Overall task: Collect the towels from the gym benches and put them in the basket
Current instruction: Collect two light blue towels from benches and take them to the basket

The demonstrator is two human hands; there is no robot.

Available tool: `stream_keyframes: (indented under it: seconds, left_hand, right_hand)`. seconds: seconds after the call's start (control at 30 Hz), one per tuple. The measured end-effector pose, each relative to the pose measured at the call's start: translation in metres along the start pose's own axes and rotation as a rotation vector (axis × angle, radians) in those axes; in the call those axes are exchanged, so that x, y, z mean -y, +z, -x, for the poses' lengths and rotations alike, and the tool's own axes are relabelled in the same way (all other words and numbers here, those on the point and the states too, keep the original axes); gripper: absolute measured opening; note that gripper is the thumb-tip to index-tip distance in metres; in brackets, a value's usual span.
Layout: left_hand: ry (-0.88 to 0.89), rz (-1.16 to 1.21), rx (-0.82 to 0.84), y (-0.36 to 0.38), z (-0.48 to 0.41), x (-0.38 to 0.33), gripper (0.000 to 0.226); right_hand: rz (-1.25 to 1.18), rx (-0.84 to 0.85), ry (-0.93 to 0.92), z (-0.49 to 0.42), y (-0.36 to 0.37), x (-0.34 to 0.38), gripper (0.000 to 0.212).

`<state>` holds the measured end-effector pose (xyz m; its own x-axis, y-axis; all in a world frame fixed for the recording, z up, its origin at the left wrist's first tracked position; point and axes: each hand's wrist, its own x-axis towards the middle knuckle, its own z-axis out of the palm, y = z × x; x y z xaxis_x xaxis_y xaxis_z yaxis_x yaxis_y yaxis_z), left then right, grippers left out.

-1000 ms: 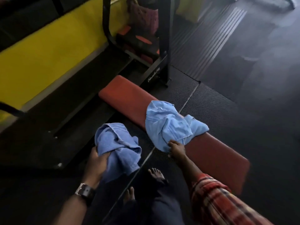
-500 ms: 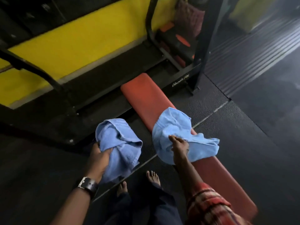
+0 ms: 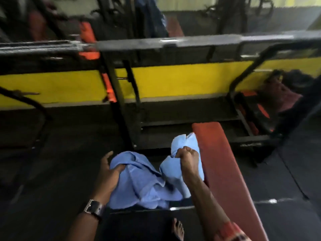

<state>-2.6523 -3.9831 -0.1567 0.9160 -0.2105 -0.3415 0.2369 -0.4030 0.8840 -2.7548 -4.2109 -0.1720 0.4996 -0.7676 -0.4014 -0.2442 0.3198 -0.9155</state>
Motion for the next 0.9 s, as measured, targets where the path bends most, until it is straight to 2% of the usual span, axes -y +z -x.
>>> stream_keyframes:
  seconds: [0.1, 0.17, 0.27, 0.3, 0.43, 0.53, 0.77, 0.9]
  left_hand:
    - [0.089, 0.061, -0.036, -0.075, 0.022, 0.007, 0.05]
    - [0.118, 0.082, -0.071, -0.132, 0.043, 0.016, 0.038]
    - [0.115, 0.147, -0.177, -0.229, 0.084, 0.04, 0.029]
    - [0.125, 0.157, -0.203, -0.258, 0.097, 0.047, 0.028]
    - [0.144, 0.176, -0.377, -0.364, 0.147, 0.077, 0.038]
    - [0.143, 0.205, -0.5, -0.436, 0.184, 0.106, 0.034]
    - [0.093, 0.267, -0.871, -0.589, 0.263, 0.183, 0.027]
    - [-0.008, 0.192, -1.08, -0.679, 0.301, 0.232, 0.025]
  right_hand:
    - [0.021, 0.085, -0.082, 0.042, 0.051, 0.017, 0.007]
    - [0.015, 0.181, -0.134, 0.079, 0.089, 0.023, 0.017]
    - [0.028, 0.377, -0.219, 0.152, 0.157, 0.022, 0.008]
    - [0.032, 0.435, -0.243, 0.174, 0.178, 0.021, 0.013]
    - [0.088, 0.659, -0.297, 0.266, 0.268, 0.015, 0.017]
    - [0.158, 0.81, -0.331, 0.336, 0.333, 0.005, 0.009]
    - [0.276, 1.256, -0.355, 0.497, 0.49, -0.038, 0.011]
    - [0.323, 1.479, -0.32, 0.585, 0.592, -0.08, 0.024]
